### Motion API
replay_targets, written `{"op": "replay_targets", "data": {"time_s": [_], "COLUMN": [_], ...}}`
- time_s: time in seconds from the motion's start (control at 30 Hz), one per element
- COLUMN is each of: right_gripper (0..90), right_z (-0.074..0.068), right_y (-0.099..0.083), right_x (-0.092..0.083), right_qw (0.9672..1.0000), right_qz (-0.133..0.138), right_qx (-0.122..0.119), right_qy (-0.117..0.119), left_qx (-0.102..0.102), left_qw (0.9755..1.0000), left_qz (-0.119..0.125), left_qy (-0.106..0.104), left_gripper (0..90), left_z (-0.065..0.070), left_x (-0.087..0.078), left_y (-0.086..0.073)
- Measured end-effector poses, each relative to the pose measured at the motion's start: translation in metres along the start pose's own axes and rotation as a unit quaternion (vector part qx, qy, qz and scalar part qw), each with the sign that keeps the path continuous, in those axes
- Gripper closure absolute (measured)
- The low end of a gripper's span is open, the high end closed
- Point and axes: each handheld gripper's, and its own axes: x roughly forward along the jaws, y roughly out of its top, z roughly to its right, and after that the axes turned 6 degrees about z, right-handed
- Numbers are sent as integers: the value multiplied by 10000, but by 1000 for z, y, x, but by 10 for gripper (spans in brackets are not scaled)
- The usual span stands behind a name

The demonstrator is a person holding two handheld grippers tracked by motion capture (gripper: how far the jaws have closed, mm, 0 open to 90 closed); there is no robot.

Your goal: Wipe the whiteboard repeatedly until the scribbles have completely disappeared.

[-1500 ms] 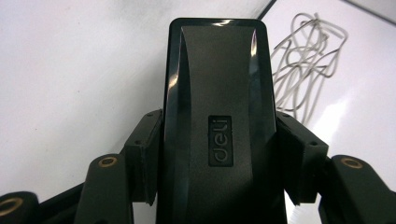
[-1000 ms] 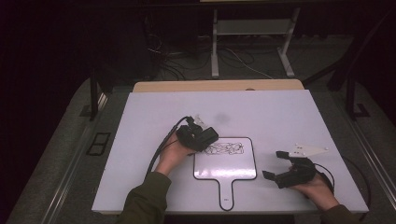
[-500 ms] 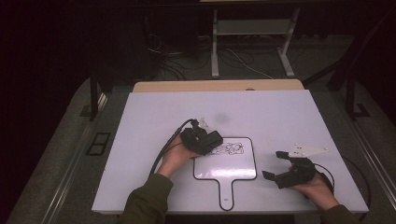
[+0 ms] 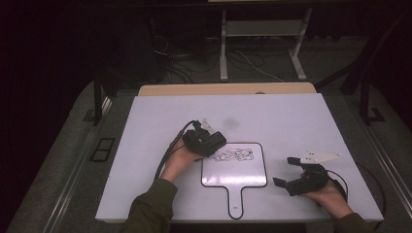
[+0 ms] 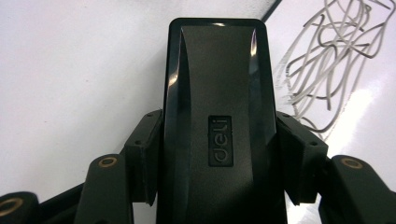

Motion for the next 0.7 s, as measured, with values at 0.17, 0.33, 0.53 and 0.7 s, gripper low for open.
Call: {"op": "replay_targets", "data": {"time_s": [0.17,0.33,0.53,0.7], "right_gripper": [0,0,0,0], "right_z": [0,0,0,0], "right_y": [0,0,0,0], "right_x": [0,0,-1,-1], "right_qw": [10000,10000,10000,10000], "right_qz": [-9,2,5,7], "right_qx": [-2,5,10,1], "right_qy": [2,-6,-12,-10], "left_qx": [96,158,208,235], "left_qw": [9999,9998,9996,9992], "left_qz": [-46,-35,-121,-146], "left_qy": [9,-92,-178,-279], "left_gripper": [397,397,397,397], "left_z": [4,12,22,30], "left_x": [1,3,1,-2], "left_y": [2,5,5,1]}}
